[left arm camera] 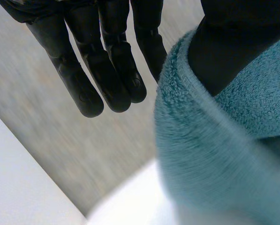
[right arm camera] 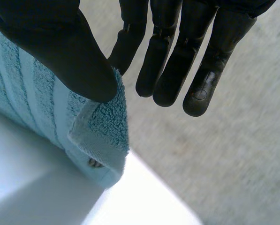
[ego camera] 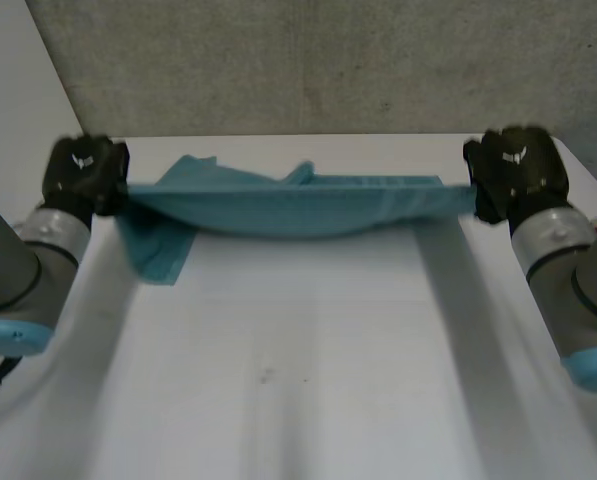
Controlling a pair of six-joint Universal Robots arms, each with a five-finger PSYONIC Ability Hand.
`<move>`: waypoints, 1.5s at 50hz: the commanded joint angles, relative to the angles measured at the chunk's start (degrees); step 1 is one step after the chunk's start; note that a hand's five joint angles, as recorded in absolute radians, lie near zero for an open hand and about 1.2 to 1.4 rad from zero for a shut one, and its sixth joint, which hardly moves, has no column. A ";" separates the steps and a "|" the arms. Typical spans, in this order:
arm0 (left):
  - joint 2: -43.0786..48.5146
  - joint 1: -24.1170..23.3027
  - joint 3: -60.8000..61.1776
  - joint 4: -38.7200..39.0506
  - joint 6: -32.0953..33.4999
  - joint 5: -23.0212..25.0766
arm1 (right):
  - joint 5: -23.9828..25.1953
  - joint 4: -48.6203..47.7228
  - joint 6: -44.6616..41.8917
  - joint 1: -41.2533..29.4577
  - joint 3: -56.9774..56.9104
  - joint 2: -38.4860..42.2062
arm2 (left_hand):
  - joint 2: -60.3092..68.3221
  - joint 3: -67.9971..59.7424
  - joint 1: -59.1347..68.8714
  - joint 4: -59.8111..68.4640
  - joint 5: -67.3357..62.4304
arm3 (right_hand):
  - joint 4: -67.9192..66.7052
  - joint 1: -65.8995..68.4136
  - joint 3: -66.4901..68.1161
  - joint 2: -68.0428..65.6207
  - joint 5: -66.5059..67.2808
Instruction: Fold the laundry
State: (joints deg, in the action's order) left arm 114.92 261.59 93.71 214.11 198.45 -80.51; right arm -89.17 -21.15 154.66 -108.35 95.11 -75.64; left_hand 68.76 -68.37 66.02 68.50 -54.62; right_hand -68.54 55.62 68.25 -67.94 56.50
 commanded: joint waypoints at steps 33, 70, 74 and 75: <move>11.64 0.58 0.43 -1.94 -0.52 -6.23 | 0.66 2.07 10.13 14.13 5.52 -4.43 | -27.26 26.87 -24.51 -27.00 23.12 | -11.46 24.38 11.75 -12.06 13.50; -3.64 -0.12 1.39 -12.82 -0.61 -7.82 | 18.50 17.37 -0.15 13.51 15.54 -6.01 | 11.24 -11.63 13.98 11.50 -15.38 | 39.45 -26.53 -39.16 38.85 -37.41; -6.63 -1.26 1.22 -16.78 -0.52 -7.73 | 18.59 13.95 0.11 12.20 18.00 -6.19 | 11.24 -11.63 13.98 11.50 -15.38 | 39.12 -26.20 -38.83 38.52 -37.08; -6.64 -1.26 1.22 -16.80 -0.52 -7.73 | 18.59 13.94 0.12 12.20 18.00 -6.19 | 11.24 -11.63 13.98 11.50 -15.38 | 39.12 -26.19 -38.83 38.51 -37.07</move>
State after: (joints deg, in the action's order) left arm 112.11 261.47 95.33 203.15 197.85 -88.40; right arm -70.66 -2.57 156.36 -94.85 109.29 -81.60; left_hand 68.67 -68.34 65.09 68.45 -55.07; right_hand -27.16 24.60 27.32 -27.38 17.07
